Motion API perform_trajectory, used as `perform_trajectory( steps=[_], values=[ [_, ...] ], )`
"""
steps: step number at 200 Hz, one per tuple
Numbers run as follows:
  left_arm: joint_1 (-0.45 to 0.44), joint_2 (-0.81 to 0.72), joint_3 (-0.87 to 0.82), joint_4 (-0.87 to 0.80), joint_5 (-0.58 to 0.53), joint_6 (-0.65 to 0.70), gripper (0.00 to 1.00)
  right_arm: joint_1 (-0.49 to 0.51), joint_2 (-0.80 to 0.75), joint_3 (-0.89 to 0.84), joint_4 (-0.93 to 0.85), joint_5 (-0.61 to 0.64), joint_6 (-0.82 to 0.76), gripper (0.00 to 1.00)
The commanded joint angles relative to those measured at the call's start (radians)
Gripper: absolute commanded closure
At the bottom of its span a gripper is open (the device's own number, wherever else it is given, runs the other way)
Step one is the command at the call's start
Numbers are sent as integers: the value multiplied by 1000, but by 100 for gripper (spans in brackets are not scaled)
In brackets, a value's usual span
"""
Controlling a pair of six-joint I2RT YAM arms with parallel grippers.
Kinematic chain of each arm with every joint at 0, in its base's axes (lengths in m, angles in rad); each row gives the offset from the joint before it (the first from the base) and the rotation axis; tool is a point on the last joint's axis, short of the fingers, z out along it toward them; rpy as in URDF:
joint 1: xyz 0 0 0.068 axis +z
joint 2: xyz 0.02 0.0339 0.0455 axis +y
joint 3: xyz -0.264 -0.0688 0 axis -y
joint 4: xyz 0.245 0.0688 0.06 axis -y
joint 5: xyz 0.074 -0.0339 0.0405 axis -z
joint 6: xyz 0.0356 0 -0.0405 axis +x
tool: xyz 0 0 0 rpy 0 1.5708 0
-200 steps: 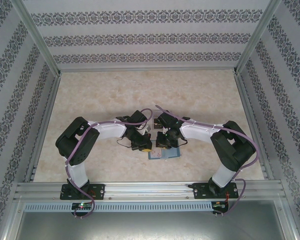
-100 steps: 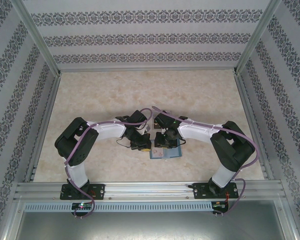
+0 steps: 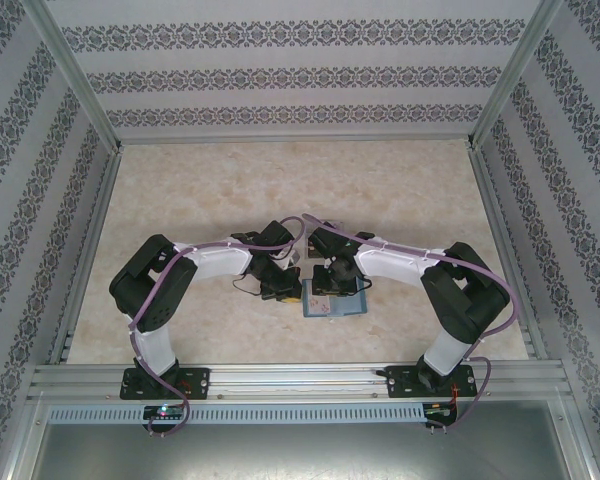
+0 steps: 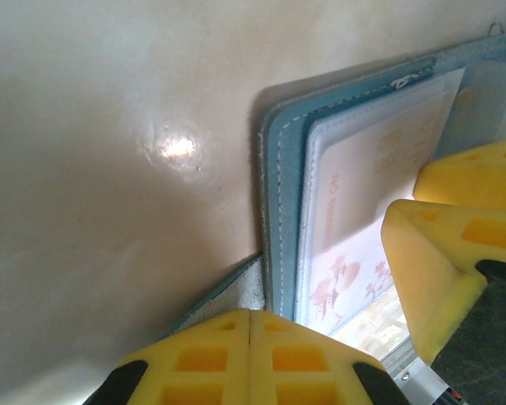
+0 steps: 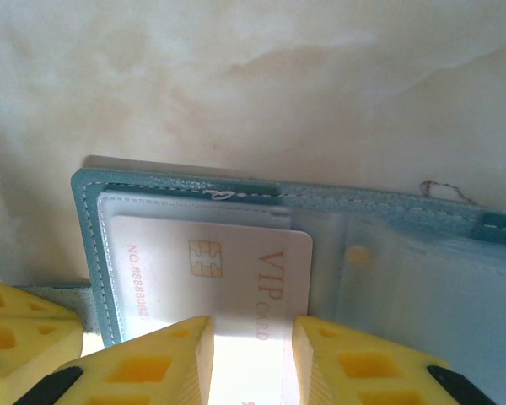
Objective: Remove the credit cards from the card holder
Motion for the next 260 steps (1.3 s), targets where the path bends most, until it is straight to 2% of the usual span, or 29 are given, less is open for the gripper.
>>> perform_trajectory(
  steps=[1, 45, 104, 199, 260],
  values=[
    [-7, 0, -21, -36, -32, 18, 100, 12, 11, -3, -51, 39, -10, 67],
    [-7, 9, -40, -85, -87, 41, 100, 14, 2, 15, -113, 93, -22, 65],
    [-4, 16, -52, -83, -87, 43, 100, 26, 16, 62, -194, 171, -44, 61],
    [58, -97, -109, -155, -117, 75, 100, 5, -61, 8, -1, -47, 19, 59],
    [61, -135, -10, -159, -70, 59, 100, -10, -61, -24, 107, -151, 38, 62]
  ],
)
